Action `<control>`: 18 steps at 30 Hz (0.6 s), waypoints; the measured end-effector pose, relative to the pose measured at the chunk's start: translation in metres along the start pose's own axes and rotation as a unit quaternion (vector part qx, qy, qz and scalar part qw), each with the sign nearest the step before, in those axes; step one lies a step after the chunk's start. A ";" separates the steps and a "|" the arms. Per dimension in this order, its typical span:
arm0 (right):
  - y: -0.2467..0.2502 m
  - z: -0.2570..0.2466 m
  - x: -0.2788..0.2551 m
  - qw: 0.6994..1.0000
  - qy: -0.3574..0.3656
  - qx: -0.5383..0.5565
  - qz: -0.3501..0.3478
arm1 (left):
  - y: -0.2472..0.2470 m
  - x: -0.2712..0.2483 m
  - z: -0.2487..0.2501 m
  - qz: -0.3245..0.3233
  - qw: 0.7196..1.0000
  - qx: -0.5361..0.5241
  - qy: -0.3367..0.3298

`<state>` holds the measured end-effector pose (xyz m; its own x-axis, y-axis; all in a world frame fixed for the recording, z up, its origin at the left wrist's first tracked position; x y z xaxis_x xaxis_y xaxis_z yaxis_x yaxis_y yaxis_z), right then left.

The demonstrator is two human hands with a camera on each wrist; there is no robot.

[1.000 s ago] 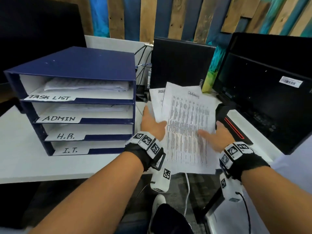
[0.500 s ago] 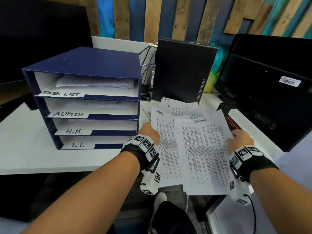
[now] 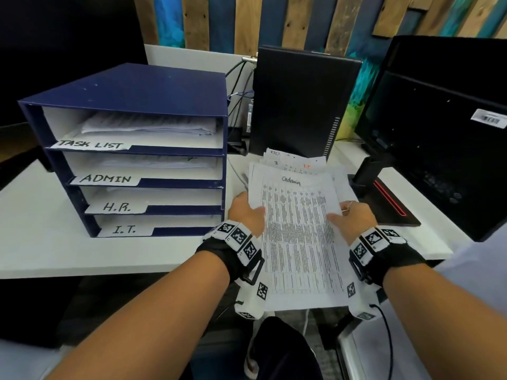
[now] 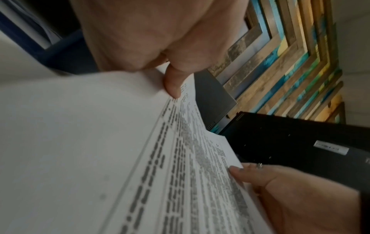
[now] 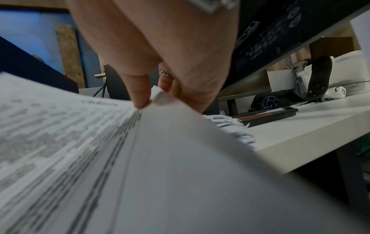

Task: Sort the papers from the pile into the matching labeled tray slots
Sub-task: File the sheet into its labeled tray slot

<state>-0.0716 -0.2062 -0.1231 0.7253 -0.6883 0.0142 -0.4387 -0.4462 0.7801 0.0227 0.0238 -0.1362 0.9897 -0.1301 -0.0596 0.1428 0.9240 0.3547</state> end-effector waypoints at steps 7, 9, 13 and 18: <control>0.020 -0.007 -0.023 0.979 0.063 0.192 -0.006 | 0.010 -0.036 0.001 -0.055 0.988 -0.140 -0.031; 0.027 -0.008 -0.032 0.972 0.060 0.229 0.005 | 0.019 -0.045 -0.001 -0.052 0.983 -0.175 -0.030; 0.034 -0.024 -0.062 0.963 0.111 0.241 0.039 | 0.047 -0.070 -0.006 -0.007 0.977 -0.206 -0.050; 0.011 -0.052 -0.111 0.942 0.136 0.307 0.006 | 0.091 -0.088 -0.030 0.102 0.979 -0.162 -0.067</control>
<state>-0.1291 -0.1050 -0.0836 0.7909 -0.5605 0.2457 -0.6112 -0.7432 0.2720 -0.0514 0.1302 -0.1264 0.9927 0.0434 0.1125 -0.0472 0.9984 0.0311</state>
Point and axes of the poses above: each hand's wrist, its own x-axis towards the middle knuckle, its own y-axis out of the back of the hand, z = x × y, the point moved 5 cm from there along x, towards the middle knuckle, and after that the axes turned 3 degrees about z, right-handed, at the moved point
